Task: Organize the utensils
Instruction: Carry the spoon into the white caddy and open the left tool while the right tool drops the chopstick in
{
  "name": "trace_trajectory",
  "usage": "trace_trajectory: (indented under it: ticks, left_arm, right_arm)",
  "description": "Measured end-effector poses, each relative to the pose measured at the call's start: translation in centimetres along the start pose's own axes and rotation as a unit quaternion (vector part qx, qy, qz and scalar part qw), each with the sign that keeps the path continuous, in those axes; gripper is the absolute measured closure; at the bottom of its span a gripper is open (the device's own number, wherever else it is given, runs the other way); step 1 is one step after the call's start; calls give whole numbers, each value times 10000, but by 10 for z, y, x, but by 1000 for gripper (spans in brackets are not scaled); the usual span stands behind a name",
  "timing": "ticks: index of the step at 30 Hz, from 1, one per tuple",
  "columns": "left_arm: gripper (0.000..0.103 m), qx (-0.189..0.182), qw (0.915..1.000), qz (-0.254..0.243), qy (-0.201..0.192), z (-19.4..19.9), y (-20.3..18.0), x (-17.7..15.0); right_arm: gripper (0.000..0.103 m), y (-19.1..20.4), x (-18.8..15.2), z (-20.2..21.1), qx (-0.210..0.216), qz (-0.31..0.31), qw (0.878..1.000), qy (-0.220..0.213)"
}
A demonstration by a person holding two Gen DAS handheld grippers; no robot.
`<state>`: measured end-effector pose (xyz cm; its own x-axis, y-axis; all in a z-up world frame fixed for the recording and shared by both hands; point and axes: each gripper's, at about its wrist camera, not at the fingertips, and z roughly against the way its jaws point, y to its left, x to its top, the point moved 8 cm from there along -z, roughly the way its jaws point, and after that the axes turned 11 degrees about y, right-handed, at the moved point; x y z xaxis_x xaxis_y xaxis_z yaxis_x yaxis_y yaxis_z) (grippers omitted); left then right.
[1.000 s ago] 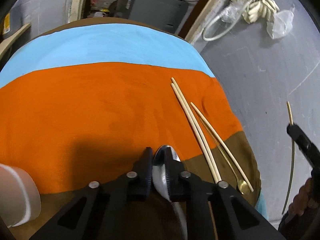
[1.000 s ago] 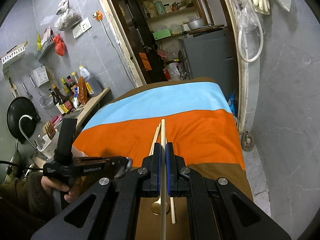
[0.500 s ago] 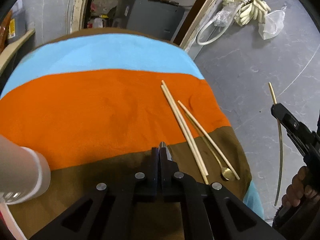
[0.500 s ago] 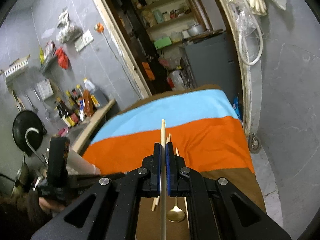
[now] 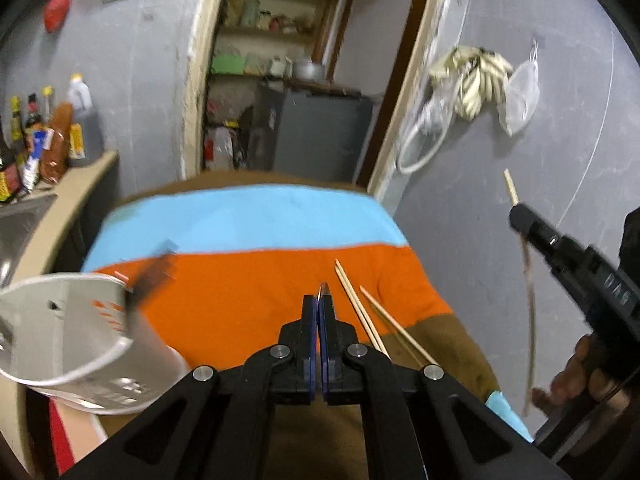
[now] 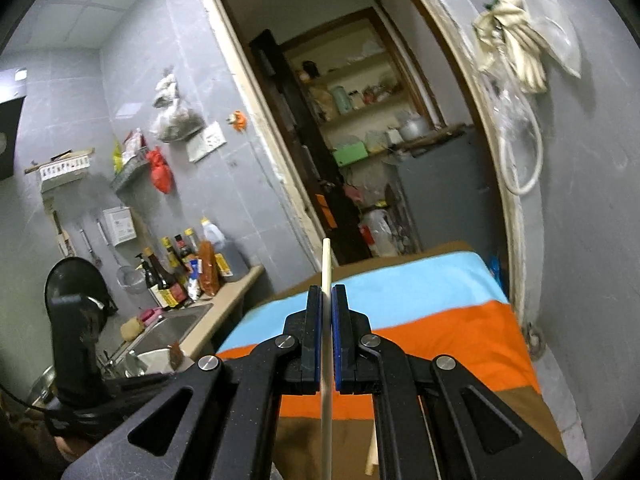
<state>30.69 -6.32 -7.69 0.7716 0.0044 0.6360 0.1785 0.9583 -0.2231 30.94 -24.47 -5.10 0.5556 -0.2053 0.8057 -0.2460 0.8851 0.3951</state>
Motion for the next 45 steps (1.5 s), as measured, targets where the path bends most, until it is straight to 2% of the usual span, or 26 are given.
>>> trace_trajectory:
  ticks: [6,13,20,24,29,33,40,45]
  left_arm:
    - [101,203,9992,11,-353,49,20,20]
    - [101,534,9953,289,-760,119,69,33]
    - [101,1049,9853,722,-1141,171,130,33]
    - [101,1418,9771,915,-1299,192,165,28]
    - [101,1937,9663,1028,-1350,205,202,26]
    - [101,2168,9600,1112,-1382,202,224,26]
    - [101,2432,9524,1213,-1381,185,250,32]
    - [101,2592,9493,1065,-1426,171,253,37]
  right_arm:
    - [99,47,14,-6,293,189,9991,-222]
    - [99,111,24,-22,619,476,9963,-367]
    - [99,168,28,-36,925,652,9923,-494]
    - [99,199,34,-44,1133,584,9890,-751]
    - [99,221,34,-58,1248,362,9859,-1054]
    - [99,230,26,-77,1125,275,9869,-1121]
    - [99,232,16,-103,880,133,9891,-1170]
    - [99,227,11,-115,795,48,9896,-1194]
